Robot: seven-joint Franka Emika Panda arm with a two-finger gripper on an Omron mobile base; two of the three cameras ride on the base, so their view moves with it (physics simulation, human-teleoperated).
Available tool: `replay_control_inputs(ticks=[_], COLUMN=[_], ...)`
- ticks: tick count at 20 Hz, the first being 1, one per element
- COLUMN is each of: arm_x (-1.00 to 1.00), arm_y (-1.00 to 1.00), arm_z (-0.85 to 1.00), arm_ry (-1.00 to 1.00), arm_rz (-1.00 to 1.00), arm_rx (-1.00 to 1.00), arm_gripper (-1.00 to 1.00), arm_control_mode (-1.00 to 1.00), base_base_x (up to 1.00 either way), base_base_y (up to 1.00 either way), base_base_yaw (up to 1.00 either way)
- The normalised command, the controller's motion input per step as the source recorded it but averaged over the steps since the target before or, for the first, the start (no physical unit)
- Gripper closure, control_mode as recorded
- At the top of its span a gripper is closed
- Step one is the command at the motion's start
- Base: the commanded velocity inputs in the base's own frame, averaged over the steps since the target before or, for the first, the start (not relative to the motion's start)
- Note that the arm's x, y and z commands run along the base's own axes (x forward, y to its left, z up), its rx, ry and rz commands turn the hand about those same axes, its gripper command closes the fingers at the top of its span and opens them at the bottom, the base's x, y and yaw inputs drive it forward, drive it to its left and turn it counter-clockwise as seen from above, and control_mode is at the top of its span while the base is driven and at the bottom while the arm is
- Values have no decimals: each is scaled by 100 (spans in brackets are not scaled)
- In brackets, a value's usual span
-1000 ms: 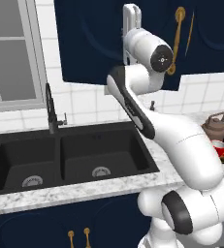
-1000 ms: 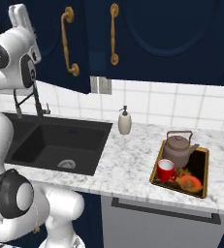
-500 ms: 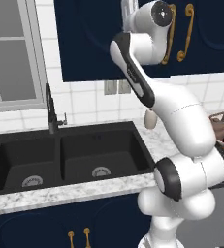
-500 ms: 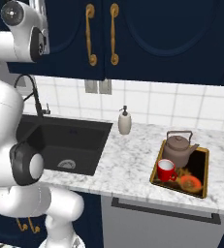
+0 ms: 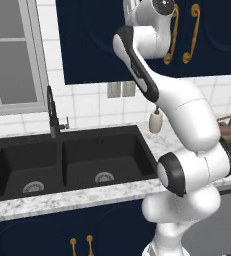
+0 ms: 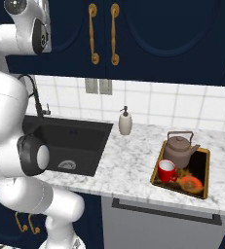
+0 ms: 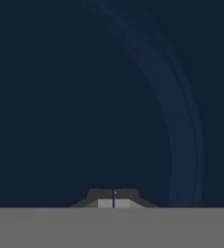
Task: Pick the kettle from the counter and place it on the tray. Then pick the mug from the cabinet and place it on the tray. Then close the cabinet doors.
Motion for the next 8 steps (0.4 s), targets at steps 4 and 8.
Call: replay_control_inputs(ticks=[4,8], arm_x=[81,36], arm_y=[-6,-9], arm_z=[-100,-100], arm_ry=[-2,-26], arm_rz=[4,17], arm_rx=[0,0], arm_gripper=[100,100], arm_control_mode=[-100,-100], base_base_x=[0,0], base_base_y=[0,0], base_base_yaw=[0,0])
